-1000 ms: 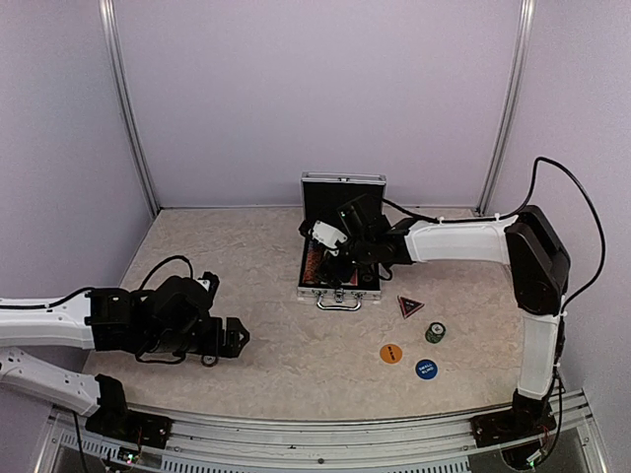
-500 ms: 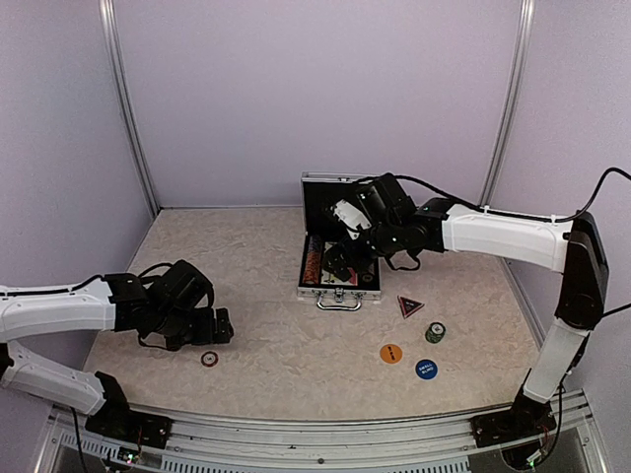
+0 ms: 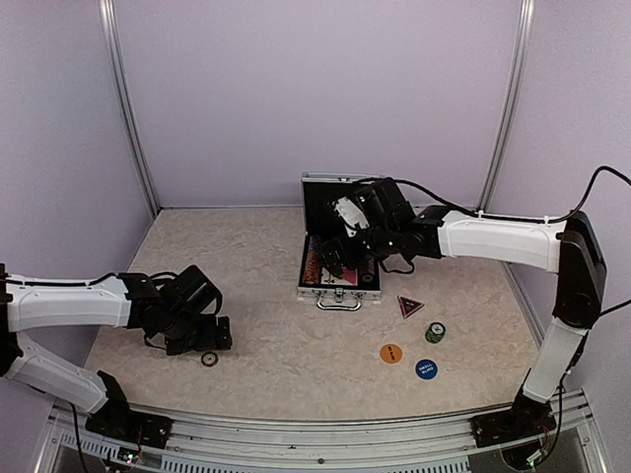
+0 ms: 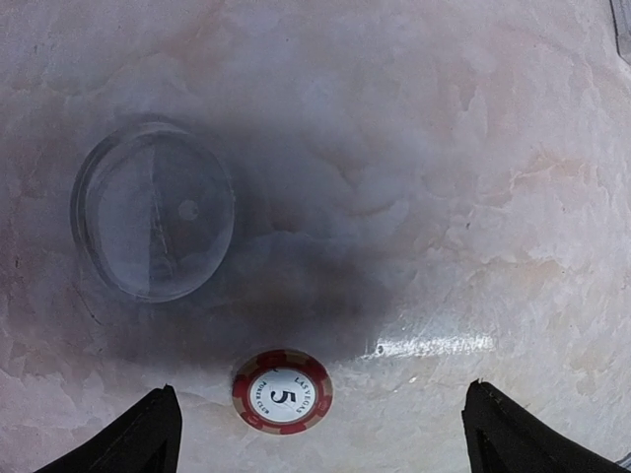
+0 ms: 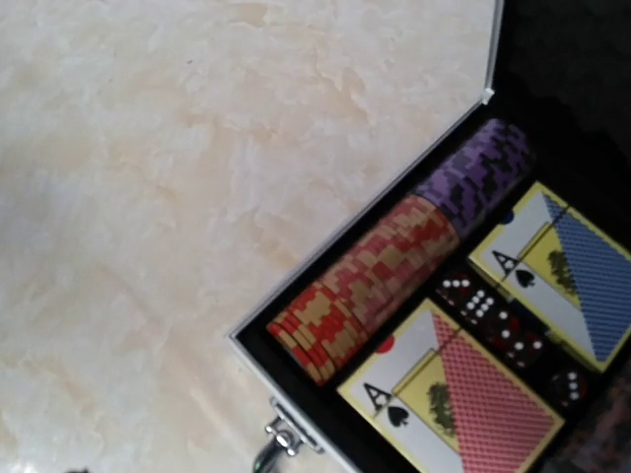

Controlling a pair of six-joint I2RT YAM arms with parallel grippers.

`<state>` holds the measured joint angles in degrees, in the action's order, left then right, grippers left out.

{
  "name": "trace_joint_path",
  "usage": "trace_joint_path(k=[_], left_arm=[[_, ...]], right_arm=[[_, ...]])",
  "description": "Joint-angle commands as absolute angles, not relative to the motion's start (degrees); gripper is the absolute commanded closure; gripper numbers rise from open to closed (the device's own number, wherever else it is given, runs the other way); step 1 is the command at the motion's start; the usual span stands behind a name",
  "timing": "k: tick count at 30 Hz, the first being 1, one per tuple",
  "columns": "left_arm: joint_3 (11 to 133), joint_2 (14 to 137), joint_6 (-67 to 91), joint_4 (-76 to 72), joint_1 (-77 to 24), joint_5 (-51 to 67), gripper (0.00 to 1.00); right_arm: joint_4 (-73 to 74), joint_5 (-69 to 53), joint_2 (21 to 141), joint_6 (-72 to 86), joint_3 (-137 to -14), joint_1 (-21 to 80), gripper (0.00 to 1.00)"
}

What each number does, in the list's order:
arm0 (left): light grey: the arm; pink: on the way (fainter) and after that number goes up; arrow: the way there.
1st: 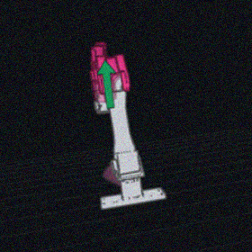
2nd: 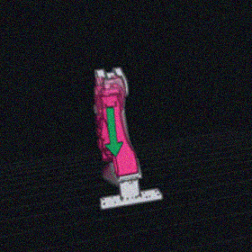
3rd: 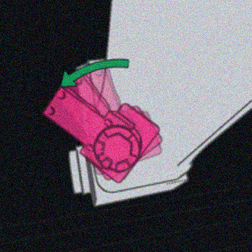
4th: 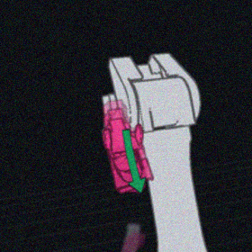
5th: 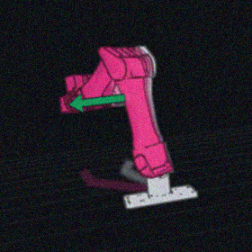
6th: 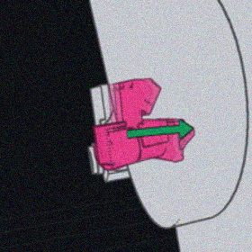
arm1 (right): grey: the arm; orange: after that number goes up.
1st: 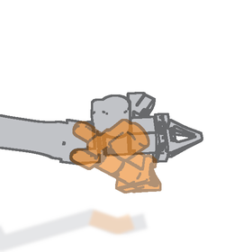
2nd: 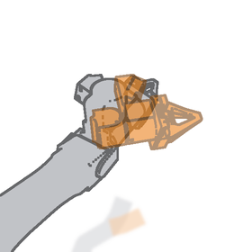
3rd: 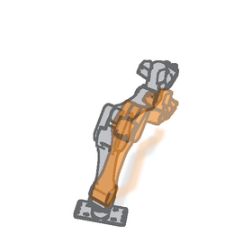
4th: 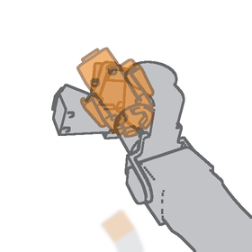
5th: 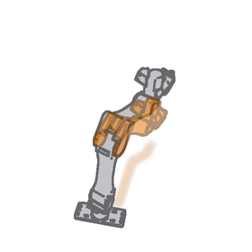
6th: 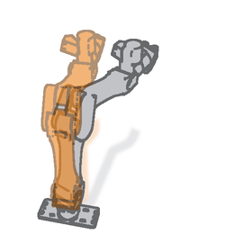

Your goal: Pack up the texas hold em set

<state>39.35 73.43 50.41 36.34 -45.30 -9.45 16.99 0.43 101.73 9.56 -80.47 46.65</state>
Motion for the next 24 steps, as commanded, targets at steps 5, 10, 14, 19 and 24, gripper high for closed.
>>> trace_joint_path(k=[5, 10, 14, 19, 24], left_arm=[[33.2, 68.2, 56.0, 31.0, -46.7, -11.5, 0.04], [34.9, 70.4, 57.6, 30.2, -49.7, -15.4, 0.04], [35.3, 74.9, 58.5, 29.7, -51.7, -18.6, 0.04], [33.3, 77.0, 61.2, 27.7, -53.9, -19.0, 0.05], [33.0, 78.1, 61.5, 26.9, -54.3, -20.4, 0.06]], right_arm=[[5.8, -0.5, 98.8, 13.4, -71.4, 48.8, 0.01], [2.3, 0.8, 96.1, 14.7, -65.4, 50.9, 0.01], [-2.1, 1.2, 92.0, 15.9, -58.5, 52.3, 0.01], [-3.8, 2.0, 87.8, 15.7, -52.8, 52.2, 0.01], [-4.8, 1.6, 86.0, 15.5, -51.0, 52.2, 0.01]])
